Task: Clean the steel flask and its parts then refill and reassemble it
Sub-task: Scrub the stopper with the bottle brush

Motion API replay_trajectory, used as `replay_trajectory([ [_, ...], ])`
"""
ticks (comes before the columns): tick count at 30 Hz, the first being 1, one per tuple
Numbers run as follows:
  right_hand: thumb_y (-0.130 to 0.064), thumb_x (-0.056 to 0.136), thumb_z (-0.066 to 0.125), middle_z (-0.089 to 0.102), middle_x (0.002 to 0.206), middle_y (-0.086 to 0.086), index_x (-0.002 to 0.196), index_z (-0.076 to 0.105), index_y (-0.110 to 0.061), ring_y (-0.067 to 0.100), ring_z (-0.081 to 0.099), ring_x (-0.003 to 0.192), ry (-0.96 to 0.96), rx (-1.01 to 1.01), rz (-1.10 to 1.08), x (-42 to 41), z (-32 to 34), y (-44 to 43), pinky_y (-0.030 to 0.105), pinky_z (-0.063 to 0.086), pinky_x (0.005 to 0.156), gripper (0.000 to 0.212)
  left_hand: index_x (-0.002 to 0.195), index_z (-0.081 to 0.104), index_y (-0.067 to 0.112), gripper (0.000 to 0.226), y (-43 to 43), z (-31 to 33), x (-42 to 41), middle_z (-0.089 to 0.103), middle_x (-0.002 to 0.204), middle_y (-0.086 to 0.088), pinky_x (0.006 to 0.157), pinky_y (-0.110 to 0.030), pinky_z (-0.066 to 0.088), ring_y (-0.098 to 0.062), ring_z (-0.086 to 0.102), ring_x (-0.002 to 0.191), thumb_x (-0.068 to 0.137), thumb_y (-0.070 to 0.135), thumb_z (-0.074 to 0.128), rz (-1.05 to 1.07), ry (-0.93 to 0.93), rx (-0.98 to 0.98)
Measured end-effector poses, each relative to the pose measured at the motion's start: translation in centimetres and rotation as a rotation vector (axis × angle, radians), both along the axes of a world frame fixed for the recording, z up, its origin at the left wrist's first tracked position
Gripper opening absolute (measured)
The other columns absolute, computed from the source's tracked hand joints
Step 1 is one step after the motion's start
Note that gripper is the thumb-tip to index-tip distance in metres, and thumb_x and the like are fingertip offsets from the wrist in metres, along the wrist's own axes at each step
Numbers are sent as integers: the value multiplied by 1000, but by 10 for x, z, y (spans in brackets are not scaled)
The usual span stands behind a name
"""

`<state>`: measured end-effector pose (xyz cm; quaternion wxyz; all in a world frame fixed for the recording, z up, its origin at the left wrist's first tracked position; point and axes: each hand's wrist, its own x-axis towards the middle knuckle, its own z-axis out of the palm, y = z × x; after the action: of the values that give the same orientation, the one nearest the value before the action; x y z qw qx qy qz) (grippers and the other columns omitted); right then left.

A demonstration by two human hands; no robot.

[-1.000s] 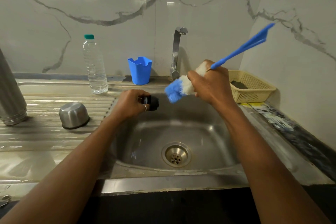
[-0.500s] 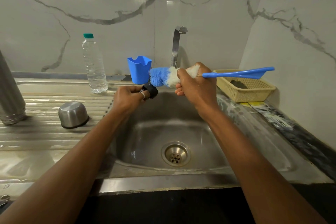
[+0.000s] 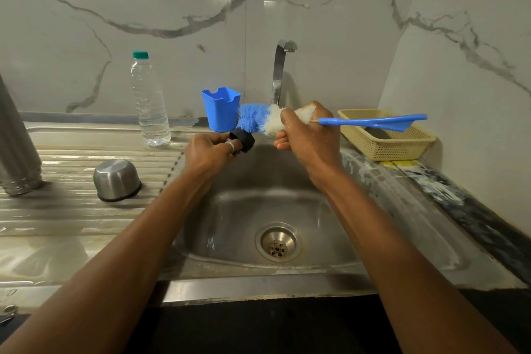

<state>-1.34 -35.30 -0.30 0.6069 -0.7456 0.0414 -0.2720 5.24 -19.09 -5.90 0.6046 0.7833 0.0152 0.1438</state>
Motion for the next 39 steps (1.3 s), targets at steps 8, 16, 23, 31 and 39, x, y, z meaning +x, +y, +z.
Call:
replay_trajectory([
  [8,-23,86,63,74,75,15,91,60,-4,19,70,50,27,12,-47,4,0,-7,44,63,70,20,94,80,27,18,0,-3,1,75,79,-1,64,-21,50,-11,64,72,86,12,74,2,19,45],
  [16,-22,84,66,69,60,6,83,55,-14,17,66,47,71,47,-39,5,2,-18,30,61,58,14,104,80,15,20,11,-9,5,73,85,-8,67,-29,52,-17,60,73,84,16,75,100,87,240],
  [23,-21,79,73,73,67,6,86,68,-8,14,68,53,25,-154,-94,13,15,-10,39,64,64,16,101,80,15,21,10,-9,3,73,84,-12,78,-38,59,-28,68,84,81,19,77,159,70,238],
  [31,-26,82,66,70,77,1,90,66,-9,20,70,73,-156,-343,-195,70,74,35,41,60,74,19,102,80,14,19,15,0,5,71,84,-7,74,-32,46,-26,64,87,86,15,70,216,14,164],
  [39,-18,91,58,55,73,-3,78,52,-10,17,58,70,-165,-515,-257,134,121,72,23,34,51,17,115,77,15,28,23,0,15,76,99,-9,77,-28,42,-21,60,87,87,16,71,250,-64,140],
])
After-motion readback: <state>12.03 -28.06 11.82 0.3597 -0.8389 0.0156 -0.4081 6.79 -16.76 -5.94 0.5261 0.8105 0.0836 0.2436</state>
